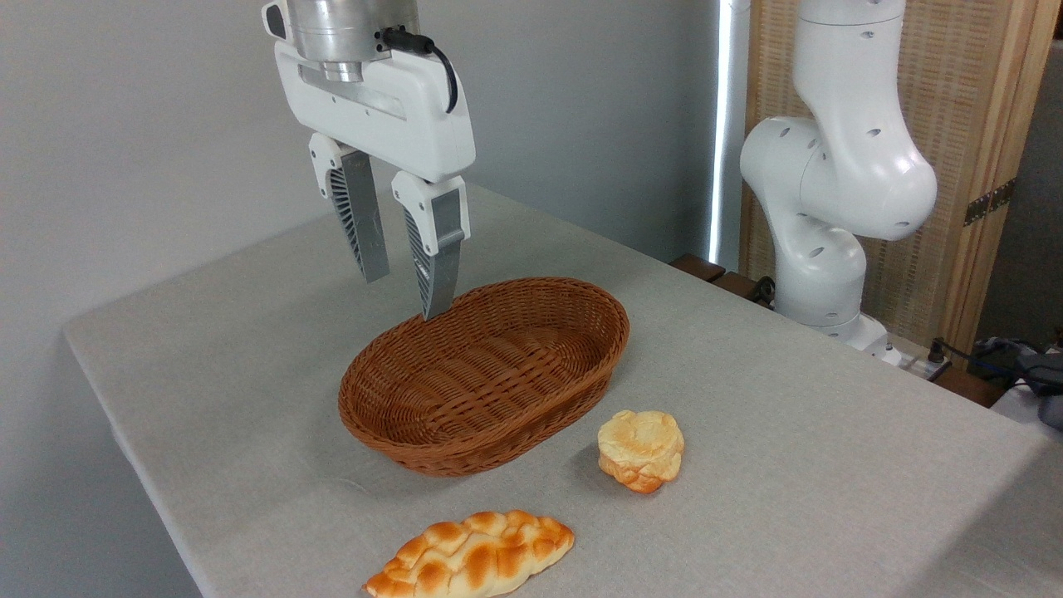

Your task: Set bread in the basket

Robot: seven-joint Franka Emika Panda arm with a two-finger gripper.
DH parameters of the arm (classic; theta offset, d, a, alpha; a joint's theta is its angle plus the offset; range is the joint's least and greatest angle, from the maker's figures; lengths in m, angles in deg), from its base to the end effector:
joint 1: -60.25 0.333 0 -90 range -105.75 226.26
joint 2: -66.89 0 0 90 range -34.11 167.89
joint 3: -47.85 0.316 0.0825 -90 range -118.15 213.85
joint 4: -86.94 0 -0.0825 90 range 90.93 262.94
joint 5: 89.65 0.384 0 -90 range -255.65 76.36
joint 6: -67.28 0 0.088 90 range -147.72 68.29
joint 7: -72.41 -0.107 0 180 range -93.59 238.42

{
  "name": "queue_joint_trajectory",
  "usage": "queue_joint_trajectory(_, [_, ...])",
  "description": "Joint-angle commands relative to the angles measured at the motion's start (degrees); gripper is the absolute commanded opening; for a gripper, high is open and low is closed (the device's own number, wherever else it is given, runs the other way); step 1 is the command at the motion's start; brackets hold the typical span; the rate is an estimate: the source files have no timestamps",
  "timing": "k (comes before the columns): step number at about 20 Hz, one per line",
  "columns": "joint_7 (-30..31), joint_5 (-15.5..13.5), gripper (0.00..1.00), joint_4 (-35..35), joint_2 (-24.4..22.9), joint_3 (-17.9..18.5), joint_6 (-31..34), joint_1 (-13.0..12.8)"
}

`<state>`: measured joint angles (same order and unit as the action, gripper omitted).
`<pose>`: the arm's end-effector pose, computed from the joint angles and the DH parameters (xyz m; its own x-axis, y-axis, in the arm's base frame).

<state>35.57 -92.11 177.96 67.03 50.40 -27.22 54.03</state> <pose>0.5615 -0.0403 0.6219 0.7597 -0.6463 0.0722 -0.6480 -0.7617 -0.0006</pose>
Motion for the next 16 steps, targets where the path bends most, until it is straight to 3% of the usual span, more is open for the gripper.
queue_joint_trajectory(1, [0.6, 0.5, 1.00, -0.8, 0.0, 0.2, 1.8, -0.1])
queue_joint_trajectory(16, [0.5, 0.4, 1.00, -0.8, 0.0, 0.2, 1.8, 0.3])
